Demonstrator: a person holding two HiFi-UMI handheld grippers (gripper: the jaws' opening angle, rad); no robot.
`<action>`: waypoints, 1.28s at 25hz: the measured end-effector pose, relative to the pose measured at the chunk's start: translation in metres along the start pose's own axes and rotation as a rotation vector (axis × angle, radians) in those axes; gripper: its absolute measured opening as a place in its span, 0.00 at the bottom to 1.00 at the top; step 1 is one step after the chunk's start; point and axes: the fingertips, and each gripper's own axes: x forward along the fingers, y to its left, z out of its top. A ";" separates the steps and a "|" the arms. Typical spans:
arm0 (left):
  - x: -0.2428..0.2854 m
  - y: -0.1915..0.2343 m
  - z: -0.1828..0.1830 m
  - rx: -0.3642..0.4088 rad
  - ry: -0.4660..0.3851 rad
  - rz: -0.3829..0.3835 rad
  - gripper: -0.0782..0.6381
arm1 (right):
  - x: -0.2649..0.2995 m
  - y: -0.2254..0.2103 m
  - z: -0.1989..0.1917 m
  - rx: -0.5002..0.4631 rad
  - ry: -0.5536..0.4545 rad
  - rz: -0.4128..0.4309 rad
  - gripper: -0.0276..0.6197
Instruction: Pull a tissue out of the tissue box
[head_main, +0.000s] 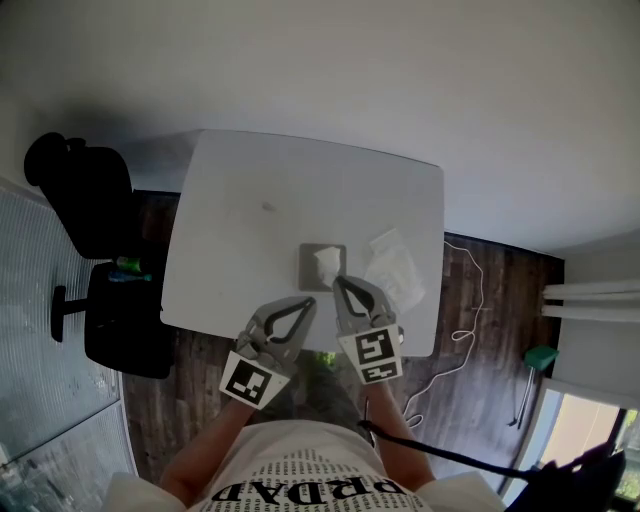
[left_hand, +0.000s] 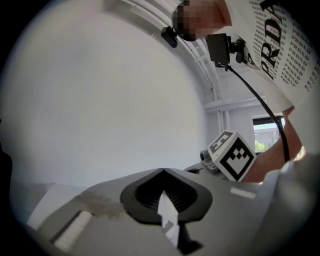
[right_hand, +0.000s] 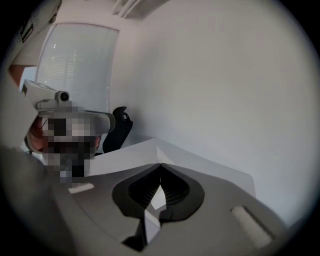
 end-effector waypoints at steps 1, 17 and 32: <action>0.000 0.000 0.002 0.001 -0.008 0.000 0.10 | -0.001 0.000 0.003 -0.001 -0.004 0.000 0.06; 0.006 -0.004 0.032 0.064 -0.063 0.001 0.10 | -0.034 -0.004 0.039 -0.007 -0.068 0.011 0.06; 0.003 -0.015 0.068 0.067 -0.116 0.015 0.10 | -0.074 -0.004 0.085 -0.029 -0.174 0.002 0.06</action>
